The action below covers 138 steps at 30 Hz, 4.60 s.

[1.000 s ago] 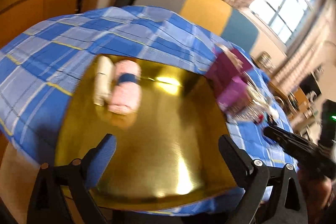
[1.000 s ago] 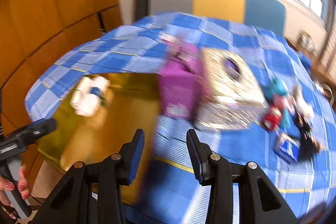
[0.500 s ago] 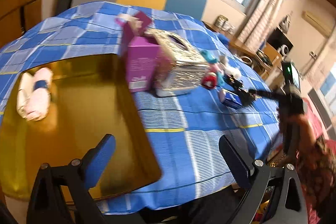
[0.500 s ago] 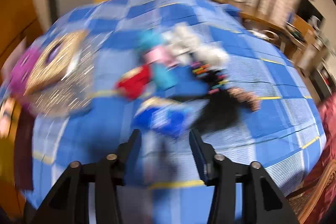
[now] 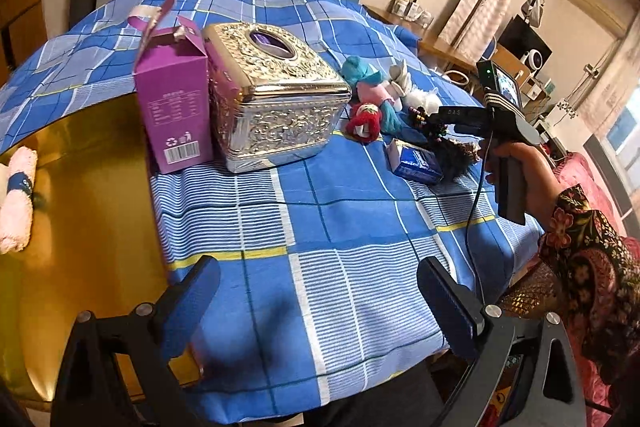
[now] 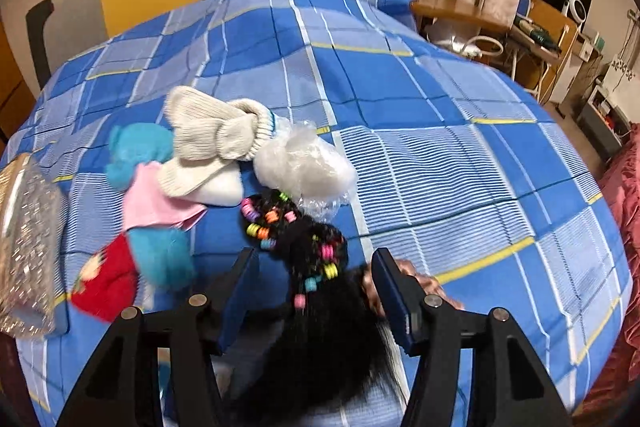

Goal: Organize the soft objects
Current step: 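Return the right gripper to the pile and grasp the black beaded hair tie, then grasp the blue Tempo tissue pack with the left gripper while the right holds the hair tie, then carry the tissue pack into the gold tray and open the left gripper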

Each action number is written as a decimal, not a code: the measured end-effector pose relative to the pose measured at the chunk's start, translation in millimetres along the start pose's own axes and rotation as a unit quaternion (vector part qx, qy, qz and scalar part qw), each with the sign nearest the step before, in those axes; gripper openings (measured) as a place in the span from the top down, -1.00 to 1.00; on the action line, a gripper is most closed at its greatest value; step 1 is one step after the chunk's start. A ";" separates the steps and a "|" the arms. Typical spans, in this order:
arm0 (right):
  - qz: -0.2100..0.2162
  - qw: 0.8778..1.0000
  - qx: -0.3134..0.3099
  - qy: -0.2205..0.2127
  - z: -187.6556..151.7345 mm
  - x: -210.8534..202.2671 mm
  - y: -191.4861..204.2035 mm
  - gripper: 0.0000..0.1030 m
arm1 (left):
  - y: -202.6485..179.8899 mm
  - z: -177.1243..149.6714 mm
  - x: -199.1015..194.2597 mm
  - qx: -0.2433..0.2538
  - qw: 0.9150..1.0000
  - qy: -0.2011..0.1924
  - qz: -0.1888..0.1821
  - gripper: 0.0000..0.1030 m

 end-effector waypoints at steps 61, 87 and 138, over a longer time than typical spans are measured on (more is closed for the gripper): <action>0.144 0.964 0.190 -0.116 13.4 -64.8 -83.0 0.72 | -187.0 83.9 218.0 0.333 0.934 0.112 -0.064 -0.55; 0.110 0.981 0.137 -0.084 8.6 -46.8 -62.1 0.72 | -132.2 115.7 68.3 0.198 0.977 -0.033 -0.073 -0.11; 0.072 0.984 0.109 -0.119 9.8 -54.9 -55.0 0.72 | 270.0 55.6 7.1 -0.129 0.970 -0.001 0.207 -0.24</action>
Point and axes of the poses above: each gripper's, at about its wrist camera, not at the fingertips, and x roughly the way its jaws point, y to its left, z to its top, the point moved 5 cm from there along x, roughly the way its jaws point, and after that the axes turned 1 degree about y, right-handed, at the moved point
